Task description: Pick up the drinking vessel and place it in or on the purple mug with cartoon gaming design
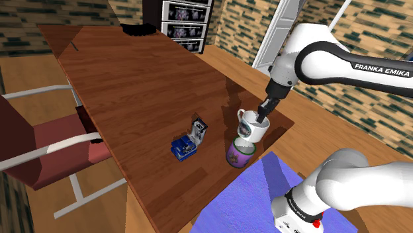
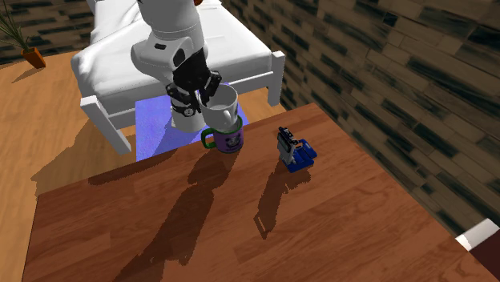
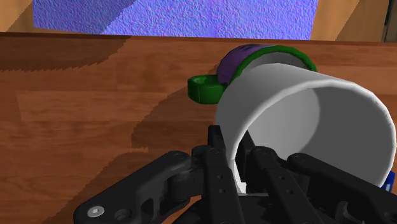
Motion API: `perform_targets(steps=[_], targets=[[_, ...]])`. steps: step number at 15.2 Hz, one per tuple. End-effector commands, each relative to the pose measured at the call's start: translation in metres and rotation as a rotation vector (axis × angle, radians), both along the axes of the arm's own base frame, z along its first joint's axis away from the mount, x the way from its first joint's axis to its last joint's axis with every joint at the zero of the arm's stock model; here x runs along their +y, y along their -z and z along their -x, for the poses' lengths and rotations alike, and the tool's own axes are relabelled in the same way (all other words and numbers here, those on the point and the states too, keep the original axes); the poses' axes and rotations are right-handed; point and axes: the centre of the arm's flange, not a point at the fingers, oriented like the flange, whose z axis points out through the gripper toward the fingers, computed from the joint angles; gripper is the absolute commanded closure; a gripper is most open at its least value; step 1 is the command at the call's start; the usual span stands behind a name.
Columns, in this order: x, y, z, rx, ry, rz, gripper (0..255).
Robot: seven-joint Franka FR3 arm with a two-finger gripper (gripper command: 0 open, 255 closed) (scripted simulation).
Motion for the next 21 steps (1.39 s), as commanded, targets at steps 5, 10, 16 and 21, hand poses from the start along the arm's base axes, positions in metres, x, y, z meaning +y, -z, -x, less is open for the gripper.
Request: perform_targets(steps=[5,10,16,21], targets=[[0.001,0.033,0.001,-0.001,0.0,0.0,255],[0.001,0.038,0.001,-0.001,0.0,0.0,255],[0.0,0.038,0.0,-0.001,0.0,0.0,0],[-0.001,0.012,-0.001,-0.001,0.0,0.0,0]])
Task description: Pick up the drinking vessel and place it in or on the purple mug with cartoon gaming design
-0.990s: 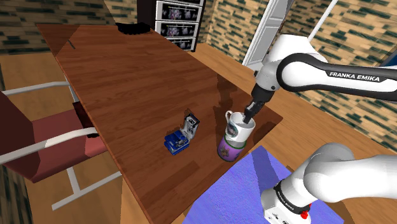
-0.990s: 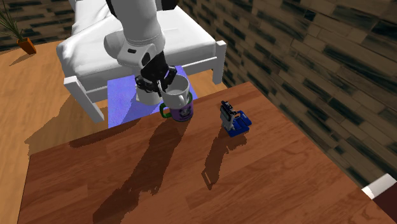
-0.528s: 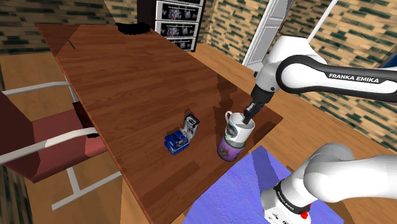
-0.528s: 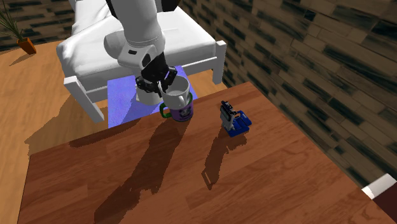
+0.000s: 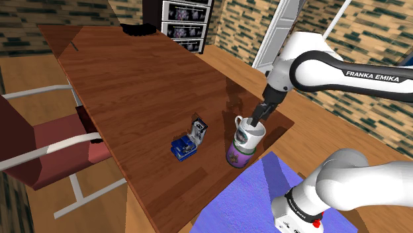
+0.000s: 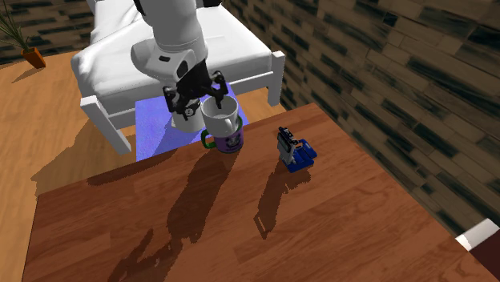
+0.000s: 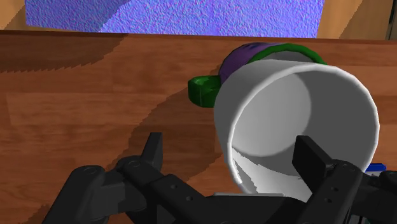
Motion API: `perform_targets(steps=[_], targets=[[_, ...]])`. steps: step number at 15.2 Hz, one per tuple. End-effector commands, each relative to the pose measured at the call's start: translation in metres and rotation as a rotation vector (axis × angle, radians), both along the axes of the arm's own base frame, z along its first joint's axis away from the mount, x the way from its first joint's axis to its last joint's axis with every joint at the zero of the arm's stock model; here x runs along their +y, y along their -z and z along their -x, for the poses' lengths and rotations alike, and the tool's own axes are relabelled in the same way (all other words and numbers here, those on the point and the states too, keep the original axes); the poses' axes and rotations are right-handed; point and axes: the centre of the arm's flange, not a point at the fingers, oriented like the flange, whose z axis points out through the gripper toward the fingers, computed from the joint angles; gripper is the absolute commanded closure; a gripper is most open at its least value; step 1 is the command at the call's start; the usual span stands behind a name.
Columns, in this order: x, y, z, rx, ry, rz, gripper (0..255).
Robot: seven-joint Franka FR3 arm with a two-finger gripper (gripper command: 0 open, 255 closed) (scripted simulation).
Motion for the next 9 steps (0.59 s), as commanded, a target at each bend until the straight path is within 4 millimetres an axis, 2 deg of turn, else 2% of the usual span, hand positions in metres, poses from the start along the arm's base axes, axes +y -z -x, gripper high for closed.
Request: perform_targets(steps=[1,2,9], targets=[[-0.002,-0.023,0.0,0.001,0.0,0.0,0],[-0.002,-0.033,-0.001,0.001,0.0,0.0,0],[-0.002,-0.033,-0.001,0.001,0.0,0.0,0]])
